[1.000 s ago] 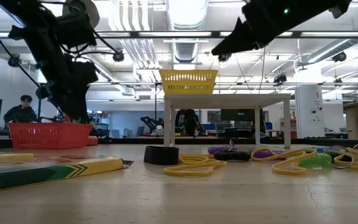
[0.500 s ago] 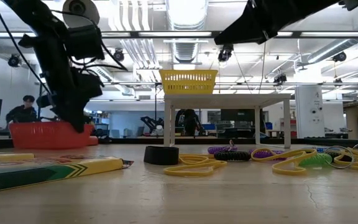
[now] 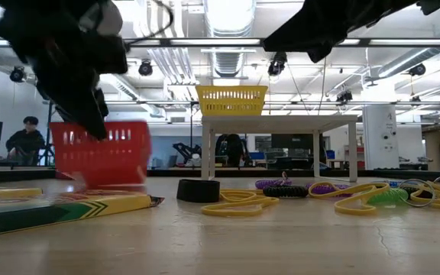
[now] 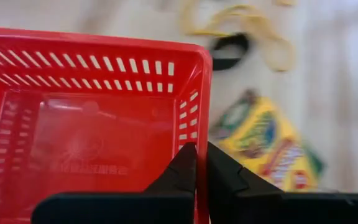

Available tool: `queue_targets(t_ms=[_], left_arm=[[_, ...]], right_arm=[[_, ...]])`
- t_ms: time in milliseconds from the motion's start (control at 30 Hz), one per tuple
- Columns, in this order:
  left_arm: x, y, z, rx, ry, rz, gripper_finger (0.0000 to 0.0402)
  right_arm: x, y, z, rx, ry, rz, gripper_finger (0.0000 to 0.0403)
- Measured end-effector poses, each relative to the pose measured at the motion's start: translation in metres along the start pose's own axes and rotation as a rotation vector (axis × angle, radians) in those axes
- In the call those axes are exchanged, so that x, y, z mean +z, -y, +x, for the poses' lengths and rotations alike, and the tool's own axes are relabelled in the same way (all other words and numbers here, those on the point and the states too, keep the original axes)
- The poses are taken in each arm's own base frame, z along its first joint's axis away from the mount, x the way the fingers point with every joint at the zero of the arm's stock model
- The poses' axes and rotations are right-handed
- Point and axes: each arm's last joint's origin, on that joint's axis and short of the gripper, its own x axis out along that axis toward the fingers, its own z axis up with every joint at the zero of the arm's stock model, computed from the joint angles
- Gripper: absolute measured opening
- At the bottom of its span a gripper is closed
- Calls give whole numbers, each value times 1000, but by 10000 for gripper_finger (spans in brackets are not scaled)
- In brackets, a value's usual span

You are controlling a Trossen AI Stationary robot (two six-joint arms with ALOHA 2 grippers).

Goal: Pick & Place Office Desk Supplies
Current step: Put the red bin on the shelf

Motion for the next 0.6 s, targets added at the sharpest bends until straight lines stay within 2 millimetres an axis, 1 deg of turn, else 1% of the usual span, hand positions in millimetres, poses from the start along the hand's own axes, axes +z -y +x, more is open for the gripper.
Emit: queue_targets(t_ms=[67,167,267,367,433,500,600], left_arm=[[-5,14,9,-43,14,30,17],[-9,27,25,-84,43,50,17],[-10,30,43,-89,50,37,17],[-5,34,54,-78,40,42,24],[-1,38,59,-76,37,77,39],[4,43,61,-83,34,126,64],[15,51,55,-106,54,187,111]], right_arm=[[0,-2,-1,11,2,28,38],[0,-6,-3,28,6,50,38],[-1,-11,-5,46,5,64,38],[-1,-15,-6,71,4,69,38],[-3,-19,-3,97,8,71,38],[-7,-23,2,130,-1,55,40],[-11,-28,20,168,-34,55,54]])
